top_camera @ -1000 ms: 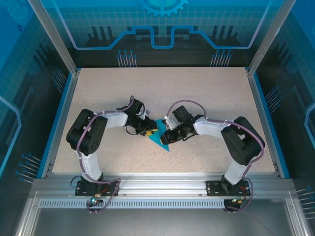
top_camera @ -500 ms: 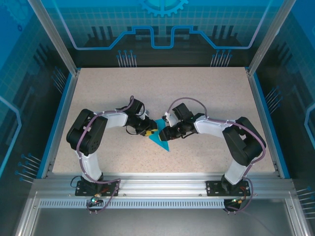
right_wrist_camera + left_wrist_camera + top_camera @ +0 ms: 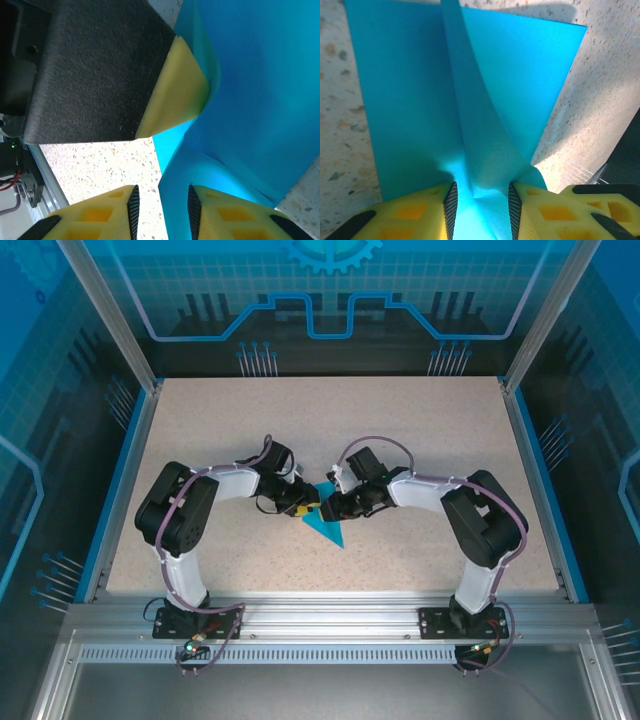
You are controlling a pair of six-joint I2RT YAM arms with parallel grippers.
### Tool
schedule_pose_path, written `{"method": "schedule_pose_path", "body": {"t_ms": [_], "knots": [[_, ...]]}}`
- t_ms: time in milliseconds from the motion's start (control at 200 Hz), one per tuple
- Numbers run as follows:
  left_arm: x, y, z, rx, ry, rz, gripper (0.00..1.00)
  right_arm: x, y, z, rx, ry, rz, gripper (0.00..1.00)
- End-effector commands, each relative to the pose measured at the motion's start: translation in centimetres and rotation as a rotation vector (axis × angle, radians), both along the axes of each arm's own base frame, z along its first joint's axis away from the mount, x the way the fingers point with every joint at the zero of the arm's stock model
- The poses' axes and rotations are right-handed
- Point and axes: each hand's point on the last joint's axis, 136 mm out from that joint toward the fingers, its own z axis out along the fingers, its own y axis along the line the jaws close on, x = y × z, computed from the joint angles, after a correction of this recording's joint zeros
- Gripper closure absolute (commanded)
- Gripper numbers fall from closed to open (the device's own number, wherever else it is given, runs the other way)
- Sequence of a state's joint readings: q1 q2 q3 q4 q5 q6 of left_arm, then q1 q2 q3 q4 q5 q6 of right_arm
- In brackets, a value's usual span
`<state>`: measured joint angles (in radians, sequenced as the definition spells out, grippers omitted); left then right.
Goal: Fold a paper plane with a square sheet of paper (fold left side to right side)
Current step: Fourth fold the wing at the center of the table.
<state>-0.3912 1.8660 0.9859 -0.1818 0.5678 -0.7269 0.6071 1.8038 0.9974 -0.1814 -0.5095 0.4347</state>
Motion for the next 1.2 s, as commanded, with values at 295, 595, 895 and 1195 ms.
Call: {"method": "schedule_pose_path", "body": {"t_ms": [295,595,895,1195], "knots": [[-0.5,0.2,-0.5,0.033,0.025,-0.005,0.64,0.9,-0.6,-0.3,-0.021,0.002,-0.023,1.0],[-0.5,0.3,-0.5,0.037,0.025,-0.005,0.64,1.6,-2.5,-0.7,-0.057,0.0,-0.078,1.0],[-0.6,0.3,-0.5,0.038,0.028,-0.006,0.64,1.0,-2.8,-1.1,-0.052,0.022,-0.068,1.0],[-0.6,0.3,-0.6,0.041,0.025,-0.007,0.64,1.0,-3.3,-1.2,-0.045,0.029,-0.078,1.0]]}}
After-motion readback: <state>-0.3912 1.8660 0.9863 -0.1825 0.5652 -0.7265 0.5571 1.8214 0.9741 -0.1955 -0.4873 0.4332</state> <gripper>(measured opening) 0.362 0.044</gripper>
